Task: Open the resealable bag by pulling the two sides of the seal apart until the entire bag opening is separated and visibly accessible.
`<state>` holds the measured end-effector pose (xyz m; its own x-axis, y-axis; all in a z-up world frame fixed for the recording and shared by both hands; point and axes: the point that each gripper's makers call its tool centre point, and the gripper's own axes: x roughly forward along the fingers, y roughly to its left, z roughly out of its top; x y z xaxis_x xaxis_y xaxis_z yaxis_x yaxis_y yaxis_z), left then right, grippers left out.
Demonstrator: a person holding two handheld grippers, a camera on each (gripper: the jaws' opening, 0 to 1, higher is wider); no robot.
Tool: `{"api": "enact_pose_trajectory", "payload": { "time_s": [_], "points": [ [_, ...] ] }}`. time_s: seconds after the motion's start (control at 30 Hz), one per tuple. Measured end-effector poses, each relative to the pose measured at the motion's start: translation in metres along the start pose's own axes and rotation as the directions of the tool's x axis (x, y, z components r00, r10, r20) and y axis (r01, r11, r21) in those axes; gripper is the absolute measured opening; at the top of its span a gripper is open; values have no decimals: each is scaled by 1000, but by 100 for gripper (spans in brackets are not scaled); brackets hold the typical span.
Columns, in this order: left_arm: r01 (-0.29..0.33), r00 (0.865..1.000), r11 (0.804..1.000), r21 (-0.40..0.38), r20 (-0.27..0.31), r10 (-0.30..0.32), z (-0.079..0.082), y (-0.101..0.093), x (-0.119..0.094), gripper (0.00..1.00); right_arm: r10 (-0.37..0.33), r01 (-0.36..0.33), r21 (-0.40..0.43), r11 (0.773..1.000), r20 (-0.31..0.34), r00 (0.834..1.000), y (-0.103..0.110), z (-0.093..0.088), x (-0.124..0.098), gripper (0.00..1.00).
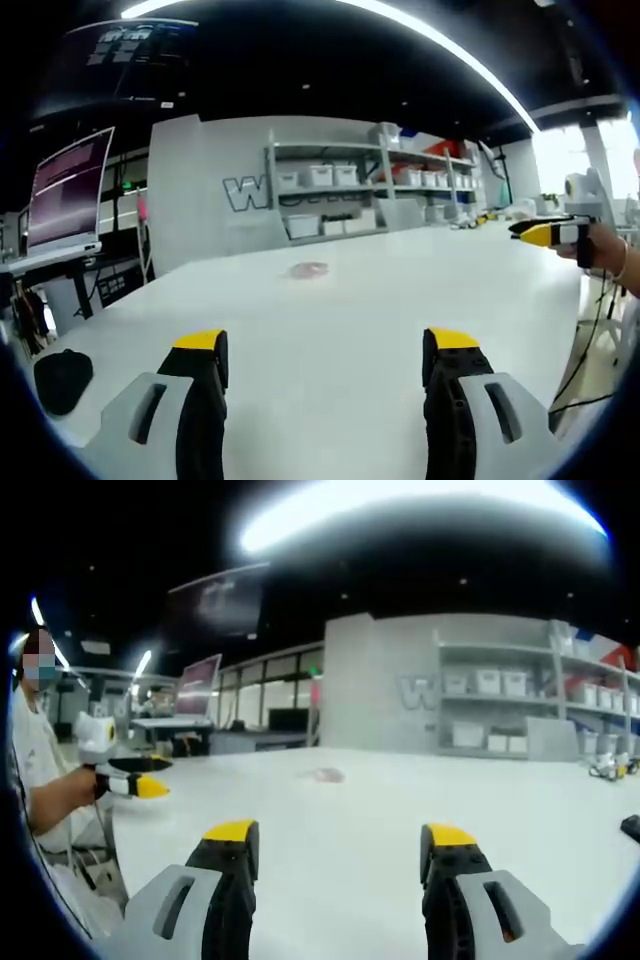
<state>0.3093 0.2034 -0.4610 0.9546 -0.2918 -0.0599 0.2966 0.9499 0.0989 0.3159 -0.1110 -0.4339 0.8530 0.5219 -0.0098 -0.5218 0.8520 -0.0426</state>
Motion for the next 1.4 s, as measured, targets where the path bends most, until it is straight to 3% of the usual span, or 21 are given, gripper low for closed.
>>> {"api": "enact_pose_trajectory", "payload": {
  "time_s": [0.77, 1.1, 1.4],
  "points": [
    [8, 1000, 1000, 6, -5, -8, 0, -1, 2, 77, 9, -9, -9, 1000, 0, 1000, 3, 1, 1, 65],
    [34, 999, 999, 1, 4, -34, 3, -4, 8, 76, 2, -2, -24, 1000, 14, 1000, 4, 9, 1, 64],
    [30, 999, 1000, -9, 11, -30, 2, 1, 8, 76, -3, 2, -45, 999, -15, 1000, 3, 7, 8, 62]
  ]
}}
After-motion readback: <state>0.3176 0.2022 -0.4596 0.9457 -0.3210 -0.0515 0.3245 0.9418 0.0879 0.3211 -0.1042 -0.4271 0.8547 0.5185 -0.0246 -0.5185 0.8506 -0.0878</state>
